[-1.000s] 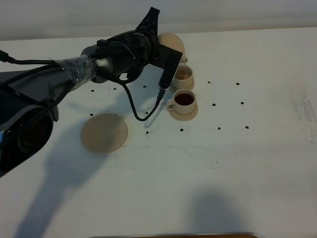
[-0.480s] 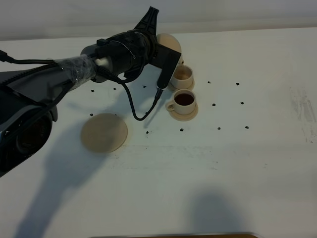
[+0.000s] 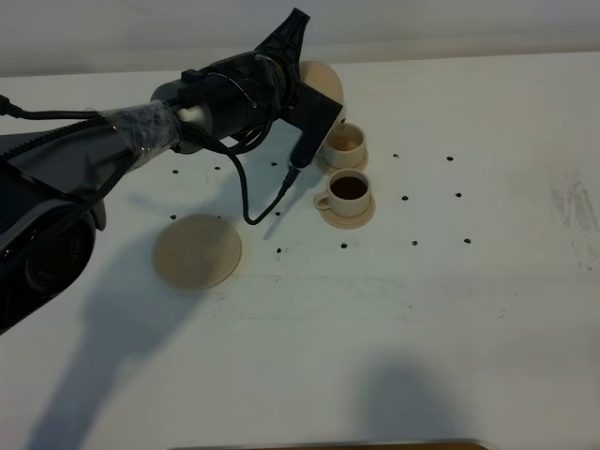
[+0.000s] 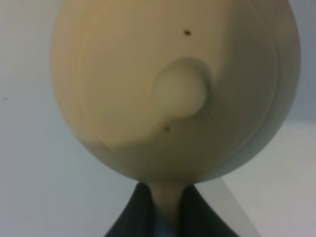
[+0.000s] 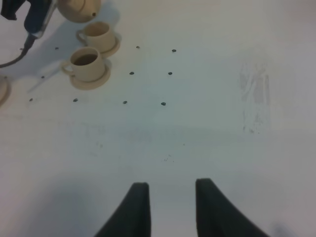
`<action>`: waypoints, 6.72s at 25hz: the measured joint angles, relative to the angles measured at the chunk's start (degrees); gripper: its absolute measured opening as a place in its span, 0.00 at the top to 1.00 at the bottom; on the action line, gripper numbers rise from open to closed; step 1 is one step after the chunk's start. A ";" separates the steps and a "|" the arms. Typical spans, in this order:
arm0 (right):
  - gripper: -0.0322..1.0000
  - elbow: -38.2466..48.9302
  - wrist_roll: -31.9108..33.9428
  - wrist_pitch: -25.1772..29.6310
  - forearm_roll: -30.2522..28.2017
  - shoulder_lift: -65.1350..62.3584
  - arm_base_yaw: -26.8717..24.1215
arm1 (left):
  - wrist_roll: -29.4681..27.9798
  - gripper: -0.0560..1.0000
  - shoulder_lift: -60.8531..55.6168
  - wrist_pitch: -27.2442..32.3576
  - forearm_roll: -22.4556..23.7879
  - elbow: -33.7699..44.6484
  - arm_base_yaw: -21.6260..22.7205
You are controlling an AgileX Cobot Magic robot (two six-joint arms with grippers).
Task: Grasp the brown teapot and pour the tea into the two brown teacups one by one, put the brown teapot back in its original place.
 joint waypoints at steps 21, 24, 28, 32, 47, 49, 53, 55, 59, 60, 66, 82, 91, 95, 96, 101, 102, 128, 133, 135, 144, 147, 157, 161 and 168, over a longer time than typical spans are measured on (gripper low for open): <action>0.76 0.00 0.00 0.00 0.00 0.00 0.00 | 2.84 0.79 0.00 -3.35 4.72 0.00 -0.54; 0.76 0.00 0.00 0.00 0.00 0.00 0.00 | 2.84 0.79 0.00 -3.74 5.61 0.00 -0.54; 0.76 0.00 0.00 0.00 0.00 0.00 0.00 | 2.84 0.79 0.00 -4.25 6.00 0.00 -0.54; 0.76 0.00 0.00 0.00 0.00 0.00 0.00 | 2.84 0.79 0.00 -4.30 6.58 0.00 -0.54; 0.76 0.00 0.00 0.00 0.00 0.00 0.00 | 2.93 0.79 0.00 -6.45 12.36 0.00 -0.54; 0.76 0.00 0.00 0.00 0.00 0.00 0.00 | 2.93 0.79 0.00 -6.64 13.37 0.00 -0.54; 0.76 0.00 0.00 0.00 0.00 0.00 0.00 | 2.93 0.79 0.00 -7.50 14.65 0.00 -0.54; 0.76 0.00 0.00 0.00 0.00 0.00 0.00 | 2.93 0.79 0.00 -7.78 14.86 0.00 -0.54; 0.76 0.00 0.00 0.00 0.00 0.00 0.00 | 2.93 0.79 0.00 -7.78 14.99 0.00 -0.54; 0.76 0.00 0.00 0.00 0.00 0.00 0.00 | 2.93 0.79 0.00 -7.78 15.04 0.00 -0.54; 0.76 0.00 0.00 0.00 0.00 0.00 0.00 | 2.93 0.79 0.00 -7.78 15.22 0.00 -0.54; 0.76 0.00 0.00 0.00 0.00 0.00 0.00 | 2.88 0.79 1.71 -7.34 17.84 0.00 -0.08; 0.76 0.00 0.00 0.00 0.00 0.00 0.00 | 2.82 0.79 1.71 -7.79 19.48 0.00 -0.08; 0.76 0.00 0.00 0.00 0.00 0.00 0.00 | 2.76 0.79 1.78 -8.21 20.73 0.00 -0.08; 0.76 0.00 0.00 0.00 0.00 0.00 0.00 | 2.76 0.79 1.78 -8.29 21.11 0.00 -0.08; 0.76 0.00 0.00 0.00 0.00 0.00 0.00 | 2.54 0.79 1.84 -8.98 22.09 0.00 -0.08; 0.76 0.00 0.00 0.00 0.00 0.00 0.00 | 2.39 0.79 1.84 -9.10 22.14 0.00 -0.08; 0.76 0.00 0.00 0.00 0.00 0.00 0.00 | 1.62 0.79 1.90 -10.57 22.32 -1.09 -0.08; 0.76 0.00 0.00 0.00 0.00 0.00 0.00 | 1.62 0.79 1.90 -10.57 22.32 -1.09 -0.08; 0.76 0.00 0.00 0.00 0.00 0.00 0.00 | 1.62 0.79 1.90 -10.59 22.32 -1.09 -0.08; 0.76 0.00 0.00 0.00 0.00 0.00 0.00 | 1.62 0.79 1.90 -10.77 22.48 -1.09 -0.08; 0.76 0.00 0.00 0.00 0.00 0.00 0.00 | 1.62 0.79 1.90 -10.76 22.48 -1.09 -0.08; 0.76 0.00 0.00 0.00 0.00 0.00 0.00 | -1.28 0.79 1.90 -11.00 22.31 -1.09 -0.08; 0.76 0.00 0.00 0.00 0.00 0.00 0.00 | -5.00 0.79 1.90 -10.55 22.26 -1.09 -0.08; 0.76 0.00 0.00 0.00 0.00 0.00 0.00 | -6.08 0.79 1.90 -8.97 17.77 -1.09 -0.08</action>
